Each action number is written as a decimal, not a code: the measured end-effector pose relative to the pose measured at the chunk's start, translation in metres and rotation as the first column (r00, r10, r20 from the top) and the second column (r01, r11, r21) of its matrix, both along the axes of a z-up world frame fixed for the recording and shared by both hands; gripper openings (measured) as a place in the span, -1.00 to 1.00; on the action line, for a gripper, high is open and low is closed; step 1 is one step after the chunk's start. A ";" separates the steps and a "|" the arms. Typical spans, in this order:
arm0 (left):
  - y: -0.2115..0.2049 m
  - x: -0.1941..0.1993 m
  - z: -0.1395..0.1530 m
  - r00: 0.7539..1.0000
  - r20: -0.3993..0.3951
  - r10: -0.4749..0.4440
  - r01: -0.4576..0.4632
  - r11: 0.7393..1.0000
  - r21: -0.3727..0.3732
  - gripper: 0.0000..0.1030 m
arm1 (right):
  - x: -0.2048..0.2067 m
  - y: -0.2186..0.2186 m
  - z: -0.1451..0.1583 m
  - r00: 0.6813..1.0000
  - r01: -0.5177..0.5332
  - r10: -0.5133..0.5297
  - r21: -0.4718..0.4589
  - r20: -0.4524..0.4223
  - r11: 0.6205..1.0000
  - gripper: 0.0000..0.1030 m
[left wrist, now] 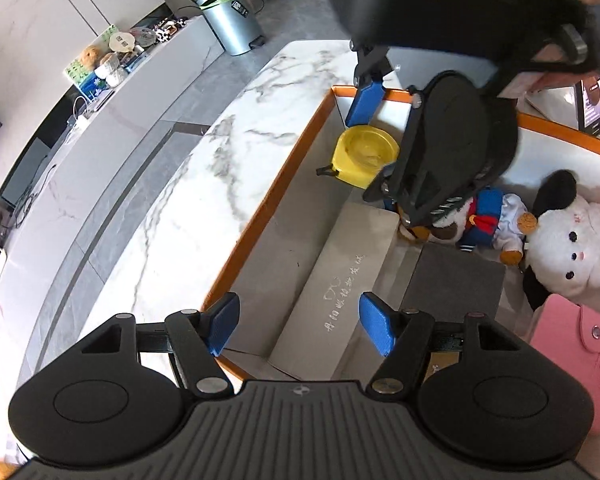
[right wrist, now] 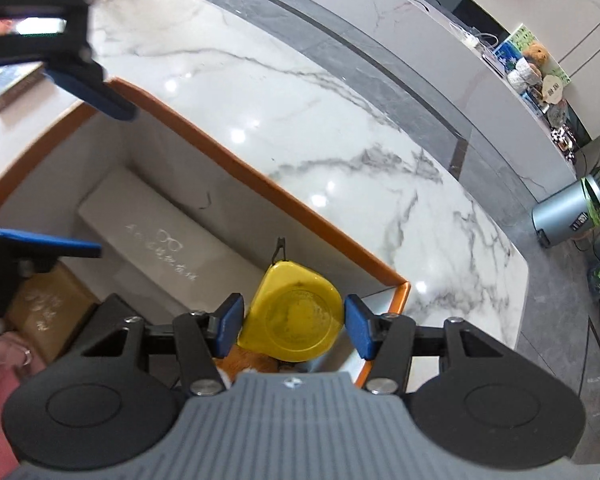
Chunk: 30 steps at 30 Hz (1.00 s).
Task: Organize objects
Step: 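Open both grippers to release the glasses case and tape measure, withdraw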
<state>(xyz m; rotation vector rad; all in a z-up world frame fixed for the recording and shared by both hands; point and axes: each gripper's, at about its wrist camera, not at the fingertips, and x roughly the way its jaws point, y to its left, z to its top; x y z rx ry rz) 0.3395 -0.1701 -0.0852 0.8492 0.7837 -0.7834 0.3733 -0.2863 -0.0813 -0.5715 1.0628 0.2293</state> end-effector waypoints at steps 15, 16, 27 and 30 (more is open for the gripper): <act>0.023 -0.005 0.015 0.999 -0.008 0.047 -0.047 0.995 -0.084 0.52 | 0.005 0.007 -0.005 0.998 0.057 -0.057 -0.057 0.012 0.997 0.13; 0.026 -0.006 0.020 0.999 -0.007 0.049 -0.049 0.994 -0.096 0.52 | 0.002 0.008 -0.002 0.998 0.058 -0.057 -0.051 0.011 0.997 0.09; 0.069 -0.038 0.071 0.992 0.047 0.121 -0.113 0.982 -0.151 0.48 | -0.039 0.034 0.064 0.998 0.026 -0.031 0.109 0.047 0.994 -0.08; 0.087 -0.049 0.085 0.986 0.060 0.159 -0.147 0.976 -0.164 0.48 | -0.056 0.050 0.086 0.997 -0.007 -0.004 0.158 0.071 0.987 -0.08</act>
